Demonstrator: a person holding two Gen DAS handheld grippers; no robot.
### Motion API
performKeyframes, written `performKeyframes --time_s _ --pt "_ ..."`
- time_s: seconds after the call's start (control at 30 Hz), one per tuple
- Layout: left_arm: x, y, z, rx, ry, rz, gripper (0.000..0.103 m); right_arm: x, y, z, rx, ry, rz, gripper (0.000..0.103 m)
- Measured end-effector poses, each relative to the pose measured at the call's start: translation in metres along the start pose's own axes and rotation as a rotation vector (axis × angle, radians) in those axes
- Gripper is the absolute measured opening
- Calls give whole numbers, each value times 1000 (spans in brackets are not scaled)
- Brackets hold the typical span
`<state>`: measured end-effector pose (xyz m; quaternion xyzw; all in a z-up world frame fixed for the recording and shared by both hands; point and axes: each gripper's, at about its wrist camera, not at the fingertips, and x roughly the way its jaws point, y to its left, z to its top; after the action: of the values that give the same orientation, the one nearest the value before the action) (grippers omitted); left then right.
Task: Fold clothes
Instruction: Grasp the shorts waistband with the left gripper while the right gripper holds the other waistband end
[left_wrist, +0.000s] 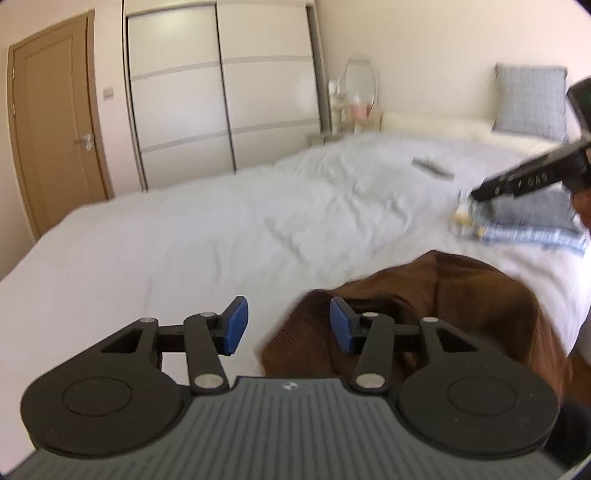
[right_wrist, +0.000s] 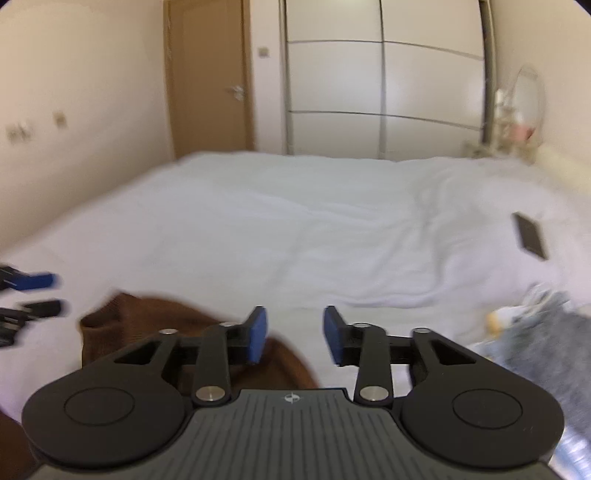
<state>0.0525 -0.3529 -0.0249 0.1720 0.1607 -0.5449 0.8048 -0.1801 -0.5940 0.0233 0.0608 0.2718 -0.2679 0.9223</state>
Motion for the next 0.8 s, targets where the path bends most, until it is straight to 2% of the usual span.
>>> performKeyframes --time_s 0.1,0.13,0.23,0.47,0.53,0.63,0.73,0.8 --pt "11 6 -21 -67 62 -17 50 -5 7 -22 -37 -26 53 46" --pt "15 8 -28 -90 83 -23 50 -5 11 -28 -60 -29 86 50" --pt "33 18 -38 -151 113 -36 50 -1 32 -49 -166 -14 178 52" --pt "95 32 -39 -156 181 -18 50 42 93 -81 -427 54 265 52" --pt "113 37 -43 -169 208 -34 50 59 109 -89 -477 60 288 56" --pt "119 46 -46 -206 216 -74 31 89 124 -102 -574 58 285 61" --pt "115 51 -44 -220 190 -93 23 105 143 -118 -666 57 260 61" --pt "108 51 -40 -216 164 -98 21 115 154 -125 -722 41 227 59"
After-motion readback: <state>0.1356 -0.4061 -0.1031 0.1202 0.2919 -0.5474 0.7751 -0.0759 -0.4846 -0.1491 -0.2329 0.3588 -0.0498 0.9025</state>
